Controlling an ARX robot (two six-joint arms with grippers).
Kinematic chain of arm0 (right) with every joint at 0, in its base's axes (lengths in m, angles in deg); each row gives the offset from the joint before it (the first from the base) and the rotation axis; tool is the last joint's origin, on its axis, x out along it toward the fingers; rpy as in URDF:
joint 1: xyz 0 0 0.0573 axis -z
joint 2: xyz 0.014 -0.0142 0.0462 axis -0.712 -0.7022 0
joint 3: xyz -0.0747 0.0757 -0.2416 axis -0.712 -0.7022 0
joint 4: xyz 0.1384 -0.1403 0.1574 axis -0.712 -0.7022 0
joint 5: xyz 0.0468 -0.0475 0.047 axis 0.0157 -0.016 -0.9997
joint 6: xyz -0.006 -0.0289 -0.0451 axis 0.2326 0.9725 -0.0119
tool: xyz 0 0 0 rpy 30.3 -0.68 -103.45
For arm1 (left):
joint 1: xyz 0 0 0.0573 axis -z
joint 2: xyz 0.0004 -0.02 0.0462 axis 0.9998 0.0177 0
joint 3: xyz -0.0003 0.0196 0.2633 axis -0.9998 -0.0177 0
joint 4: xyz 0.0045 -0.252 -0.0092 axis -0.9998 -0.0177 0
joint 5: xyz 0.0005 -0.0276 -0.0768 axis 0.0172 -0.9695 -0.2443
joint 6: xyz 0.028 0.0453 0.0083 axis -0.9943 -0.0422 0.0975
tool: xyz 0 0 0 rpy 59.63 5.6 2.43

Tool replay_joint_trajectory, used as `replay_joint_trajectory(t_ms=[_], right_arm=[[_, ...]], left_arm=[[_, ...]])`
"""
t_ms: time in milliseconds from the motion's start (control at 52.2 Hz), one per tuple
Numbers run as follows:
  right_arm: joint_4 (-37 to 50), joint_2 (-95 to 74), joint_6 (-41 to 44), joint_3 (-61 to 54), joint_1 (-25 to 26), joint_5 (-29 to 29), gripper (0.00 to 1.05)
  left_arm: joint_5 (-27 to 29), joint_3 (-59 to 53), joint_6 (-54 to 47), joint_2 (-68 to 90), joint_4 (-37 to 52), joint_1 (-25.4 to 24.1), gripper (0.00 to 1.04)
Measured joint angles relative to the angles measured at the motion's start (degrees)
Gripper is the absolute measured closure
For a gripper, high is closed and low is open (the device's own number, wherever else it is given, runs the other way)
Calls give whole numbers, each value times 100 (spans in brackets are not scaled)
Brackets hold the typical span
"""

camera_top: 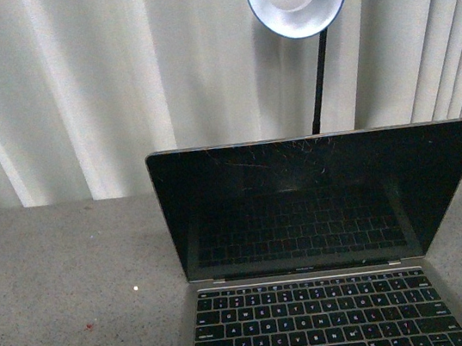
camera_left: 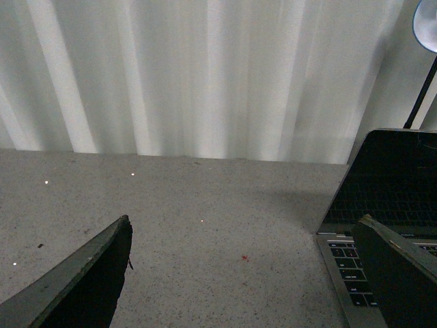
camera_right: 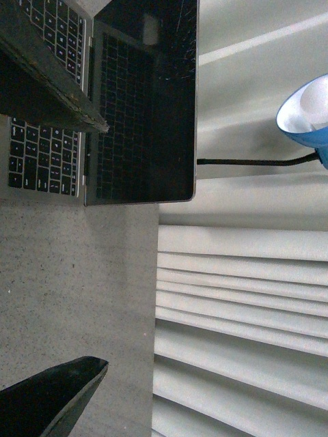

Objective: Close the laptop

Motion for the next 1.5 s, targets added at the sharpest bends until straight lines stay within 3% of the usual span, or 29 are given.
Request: replay_joint_trajectory(t_ms=[1227, 1361, 1495], right_arm=[[0, 0, 0, 0, 0, 0, 7], [-815, -450, 402, 267, -516, 1515, 7], [-522, -686, 634, 271, -415, 1340, 7]], left_arm=[[0, 0, 0, 0, 0, 0, 7], [11, 0, 0, 2, -2, 2, 7], [2461, 424, 1005, 949, -1255, 791, 7]])
